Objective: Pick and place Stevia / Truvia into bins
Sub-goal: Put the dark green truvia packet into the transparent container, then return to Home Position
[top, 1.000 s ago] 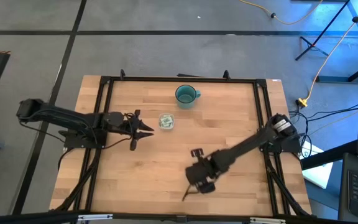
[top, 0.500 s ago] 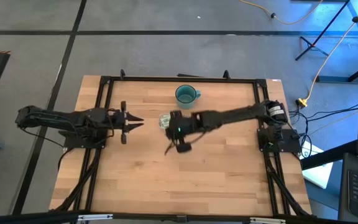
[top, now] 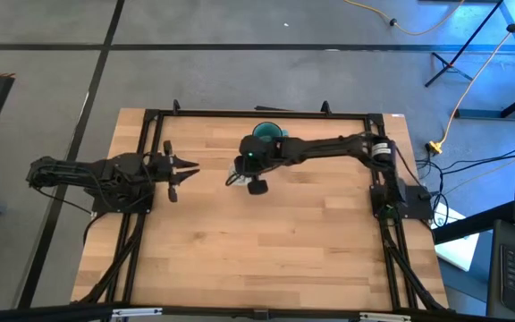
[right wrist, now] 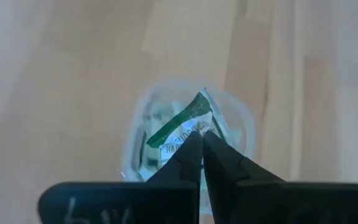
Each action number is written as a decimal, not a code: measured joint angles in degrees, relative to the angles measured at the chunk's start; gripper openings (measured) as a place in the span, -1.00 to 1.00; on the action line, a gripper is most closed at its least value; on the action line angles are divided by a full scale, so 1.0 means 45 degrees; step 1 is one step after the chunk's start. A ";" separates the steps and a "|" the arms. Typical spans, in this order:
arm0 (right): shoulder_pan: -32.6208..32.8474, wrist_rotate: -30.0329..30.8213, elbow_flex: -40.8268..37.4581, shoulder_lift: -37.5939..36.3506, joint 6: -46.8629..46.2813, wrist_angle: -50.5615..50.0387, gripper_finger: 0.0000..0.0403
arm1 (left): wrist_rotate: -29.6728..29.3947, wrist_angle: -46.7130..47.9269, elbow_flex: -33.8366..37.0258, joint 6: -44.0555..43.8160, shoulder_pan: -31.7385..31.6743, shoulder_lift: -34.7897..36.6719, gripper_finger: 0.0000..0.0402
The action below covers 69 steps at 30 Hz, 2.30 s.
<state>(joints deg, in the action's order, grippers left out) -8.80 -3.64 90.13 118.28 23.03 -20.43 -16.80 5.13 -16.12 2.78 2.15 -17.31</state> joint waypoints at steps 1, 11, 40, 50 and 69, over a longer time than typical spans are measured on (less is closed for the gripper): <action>-0.0079 -0.0005 0.0000 0.0146 0.0000 -0.0057 -0.93 | -0.0002 -0.0005 0.0000 -0.0028 0.0000 -0.0008 -0.65; -0.0408 -0.0019 -0.0010 0.0801 -0.0005 -0.0105 -0.93 | -0.0013 -0.0016 0.0000 -0.0102 0.0000 -0.0013 -0.65; -0.0391 -0.1013 -0.0010 -0.0346 -0.0974 -0.0629 -0.40 | -0.0018 -0.0006 0.0000 -0.0109 0.0000 -0.0018 -0.65; -0.0145 -0.1584 -0.1727 -0.3449 -0.1249 -0.1042 -0.40 | -0.0023 -0.0075 0.0000 -0.0801 0.0000 0.0424 -0.65; -0.0170 -0.0777 -1.3063 -1.5137 -0.4833 0.4977 -0.41 | -0.0042 -0.0250 0.1267 -0.1031 0.0000 0.3838 -0.62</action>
<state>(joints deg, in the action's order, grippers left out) -9.56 -7.14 31.34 50.16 1.28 1.97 -16.99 4.00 -10.42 -1.86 2.15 -0.03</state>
